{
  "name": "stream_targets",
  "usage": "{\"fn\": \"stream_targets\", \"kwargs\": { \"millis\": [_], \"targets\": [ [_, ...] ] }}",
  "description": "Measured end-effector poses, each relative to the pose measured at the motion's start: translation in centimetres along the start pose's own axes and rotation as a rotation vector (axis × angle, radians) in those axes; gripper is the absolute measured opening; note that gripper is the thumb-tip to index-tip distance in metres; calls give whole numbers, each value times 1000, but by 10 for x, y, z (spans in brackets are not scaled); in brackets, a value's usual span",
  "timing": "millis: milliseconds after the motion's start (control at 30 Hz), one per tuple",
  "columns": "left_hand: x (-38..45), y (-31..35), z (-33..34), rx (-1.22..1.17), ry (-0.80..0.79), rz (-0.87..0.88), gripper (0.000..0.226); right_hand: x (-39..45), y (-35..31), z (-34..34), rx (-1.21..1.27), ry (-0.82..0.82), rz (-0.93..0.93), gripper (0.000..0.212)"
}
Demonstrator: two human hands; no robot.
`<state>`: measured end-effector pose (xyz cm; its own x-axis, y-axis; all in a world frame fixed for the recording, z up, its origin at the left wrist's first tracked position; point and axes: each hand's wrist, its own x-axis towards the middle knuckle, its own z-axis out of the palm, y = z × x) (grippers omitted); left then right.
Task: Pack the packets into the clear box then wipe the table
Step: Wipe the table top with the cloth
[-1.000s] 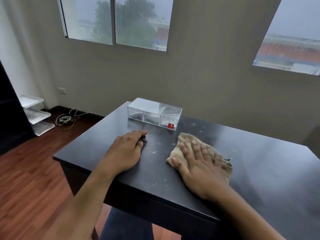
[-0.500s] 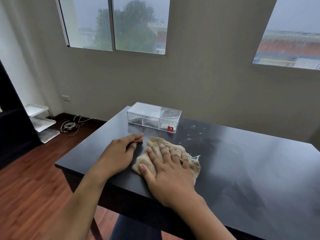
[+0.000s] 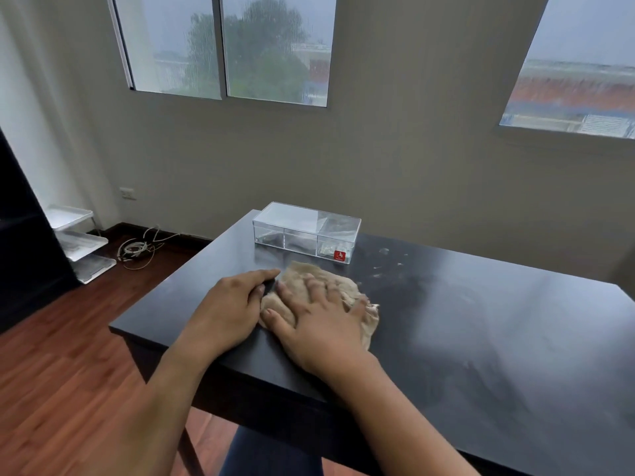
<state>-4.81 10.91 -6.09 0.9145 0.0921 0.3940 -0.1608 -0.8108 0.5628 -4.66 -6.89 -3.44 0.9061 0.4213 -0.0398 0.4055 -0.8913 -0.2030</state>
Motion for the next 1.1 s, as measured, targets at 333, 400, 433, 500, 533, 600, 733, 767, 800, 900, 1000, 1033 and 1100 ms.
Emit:
{"fn": "stream_targets", "kwargs": {
  "millis": [333, 400, 433, 500, 533, 600, 733, 767, 800, 900, 1000, 1033, 1100],
  "targets": [
    [-7, 12, -2, -10, -256, 171, 38, -51, 72, -7, -30, 47, 180, 70],
    [-7, 11, 0, 9, -294, 172, 42, -52, 109, -18, -39, 43, 299, 77],
    [-7, 11, 1, 20, -303, 168, 44, -51, 127, -24, -43, 40, 347, 79],
    [-7, 12, 1, 41, -313, 159, 45, -42, 162, -37, -46, 7, 398, 80],
    [-8, 13, 1, 49, -315, 154, 45, -34, 176, -42, -39, -16, 409, 80],
    [-10, 16, 1, 71, -314, 140, 46, -17, 194, -51, -38, -35, 428, 80],
    [-14, 34, 11, 150, -360, 135, 53, 1, 192, -47, -53, 11, 436, 84],
    [-14, 40, 16, 160, -365, 136, 54, -1, 187, -44, -56, 19, 431, 85],
    [-15, 43, 20, 171, -369, 134, 55, -5, 180, -40, -60, 19, 413, 84],
    [-18, 45, 23, 185, -377, 123, 57, -24, 153, -27, -90, -4, 285, 78],
    [-17, 45, 21, 204, -390, 130, 57, -36, 141, -20, -86, -3, 199, 75],
    [-16, 45, 22, 218, -392, 133, 57, -33, 142, -21, -82, -8, 193, 75],
    [-16, 47, 23, 237, -410, 131, 58, -21, 147, -26, -73, -20, 195, 73]
  ]
}}
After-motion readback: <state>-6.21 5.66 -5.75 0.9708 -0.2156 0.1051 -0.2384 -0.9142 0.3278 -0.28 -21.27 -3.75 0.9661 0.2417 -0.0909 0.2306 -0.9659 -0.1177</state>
